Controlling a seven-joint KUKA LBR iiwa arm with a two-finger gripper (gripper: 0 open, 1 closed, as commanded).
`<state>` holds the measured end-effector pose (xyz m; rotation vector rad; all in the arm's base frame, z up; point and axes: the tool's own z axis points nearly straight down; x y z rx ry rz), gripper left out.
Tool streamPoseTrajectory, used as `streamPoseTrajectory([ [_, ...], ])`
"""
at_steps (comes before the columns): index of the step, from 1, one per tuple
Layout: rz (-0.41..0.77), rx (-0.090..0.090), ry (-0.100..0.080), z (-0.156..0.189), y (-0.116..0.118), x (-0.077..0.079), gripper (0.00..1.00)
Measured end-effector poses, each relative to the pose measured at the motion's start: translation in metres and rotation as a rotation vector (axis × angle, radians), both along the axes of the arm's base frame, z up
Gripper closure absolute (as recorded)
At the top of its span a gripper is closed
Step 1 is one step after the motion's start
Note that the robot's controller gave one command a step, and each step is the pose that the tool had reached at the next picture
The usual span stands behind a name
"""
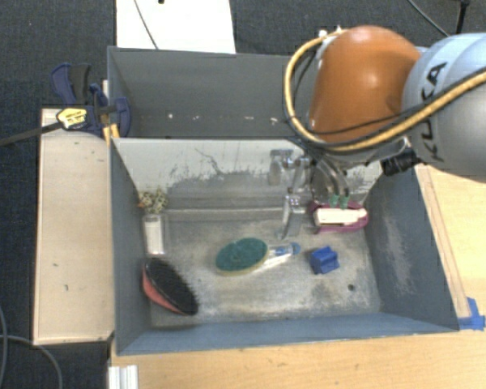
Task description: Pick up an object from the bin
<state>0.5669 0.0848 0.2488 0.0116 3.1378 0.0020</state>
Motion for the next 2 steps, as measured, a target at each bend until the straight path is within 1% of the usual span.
streamPoseTrajectory([
  [1,0.224,-0.002,0.007,-0.105,-0.019,-0.023,0.0],
  [2,-0.013,-0.001,0.007,-0.18,0.002,-0.018,0.0],
])
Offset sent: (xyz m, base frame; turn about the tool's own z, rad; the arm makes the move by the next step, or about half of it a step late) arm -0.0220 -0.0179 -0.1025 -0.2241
